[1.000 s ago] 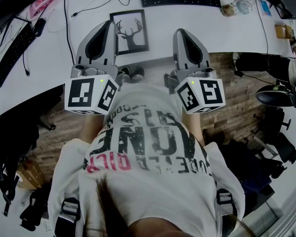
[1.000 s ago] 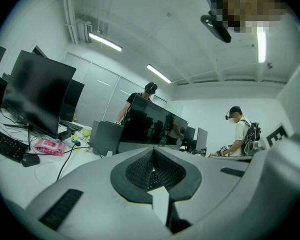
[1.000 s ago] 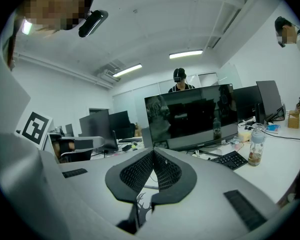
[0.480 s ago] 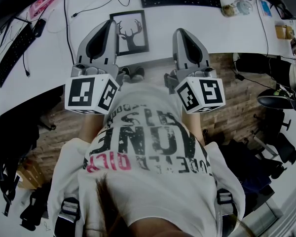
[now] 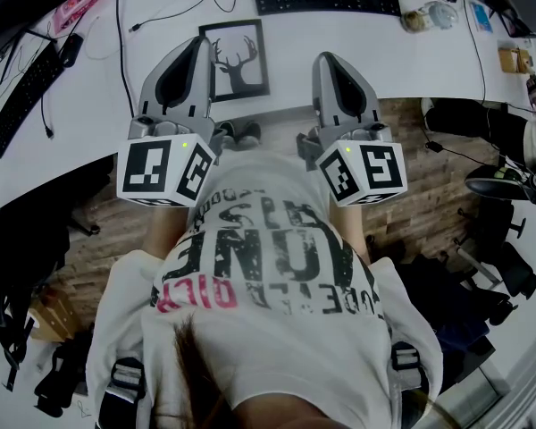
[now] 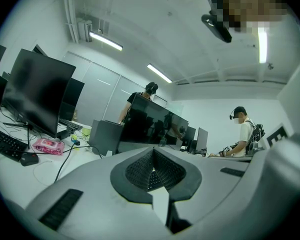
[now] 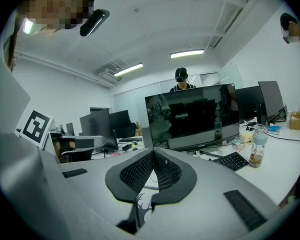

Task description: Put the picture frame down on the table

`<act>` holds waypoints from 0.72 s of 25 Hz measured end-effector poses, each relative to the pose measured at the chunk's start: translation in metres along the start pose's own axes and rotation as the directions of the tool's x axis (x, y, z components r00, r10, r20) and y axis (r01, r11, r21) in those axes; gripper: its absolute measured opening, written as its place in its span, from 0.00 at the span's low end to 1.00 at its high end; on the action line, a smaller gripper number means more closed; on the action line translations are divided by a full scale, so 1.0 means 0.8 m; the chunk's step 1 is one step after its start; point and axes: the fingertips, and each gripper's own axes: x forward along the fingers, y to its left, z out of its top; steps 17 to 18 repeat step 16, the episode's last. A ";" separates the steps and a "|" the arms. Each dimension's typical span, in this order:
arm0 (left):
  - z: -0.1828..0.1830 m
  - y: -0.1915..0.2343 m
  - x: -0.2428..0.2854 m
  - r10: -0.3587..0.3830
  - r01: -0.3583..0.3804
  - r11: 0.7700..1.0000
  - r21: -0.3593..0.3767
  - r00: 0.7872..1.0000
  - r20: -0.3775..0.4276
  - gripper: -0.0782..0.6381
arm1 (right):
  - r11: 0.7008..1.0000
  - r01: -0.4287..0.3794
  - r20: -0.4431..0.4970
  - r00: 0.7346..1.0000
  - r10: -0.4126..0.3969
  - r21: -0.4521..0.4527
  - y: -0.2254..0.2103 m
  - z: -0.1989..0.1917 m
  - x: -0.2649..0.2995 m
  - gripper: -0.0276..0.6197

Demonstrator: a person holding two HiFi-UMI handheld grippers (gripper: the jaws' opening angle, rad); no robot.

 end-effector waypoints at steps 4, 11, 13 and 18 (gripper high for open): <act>-0.001 0.000 0.001 0.001 -0.001 1.000 -0.003 1.000 -0.001 0.11 | 1.000 0.003 -0.001 1.000 -0.003 0.001 -0.002 -0.001 0.000 0.04; -0.002 0.001 0.001 -0.001 0.001 1.000 -0.013 1.000 -0.003 0.11 | 1.000 0.007 -0.003 1.000 -0.007 0.001 -0.003 -0.001 0.000 0.04; -0.002 0.000 0.001 0.000 0.000 1.000 -0.014 1.000 -0.003 0.11 | 1.000 0.007 -0.003 1.000 -0.007 0.001 -0.003 -0.001 -0.001 0.04; -0.003 0.000 0.000 0.002 -0.002 1.000 -0.017 1.000 -0.004 0.11 | 1.000 0.004 -0.004 1.000 -0.004 0.000 -0.002 -0.001 -0.002 0.04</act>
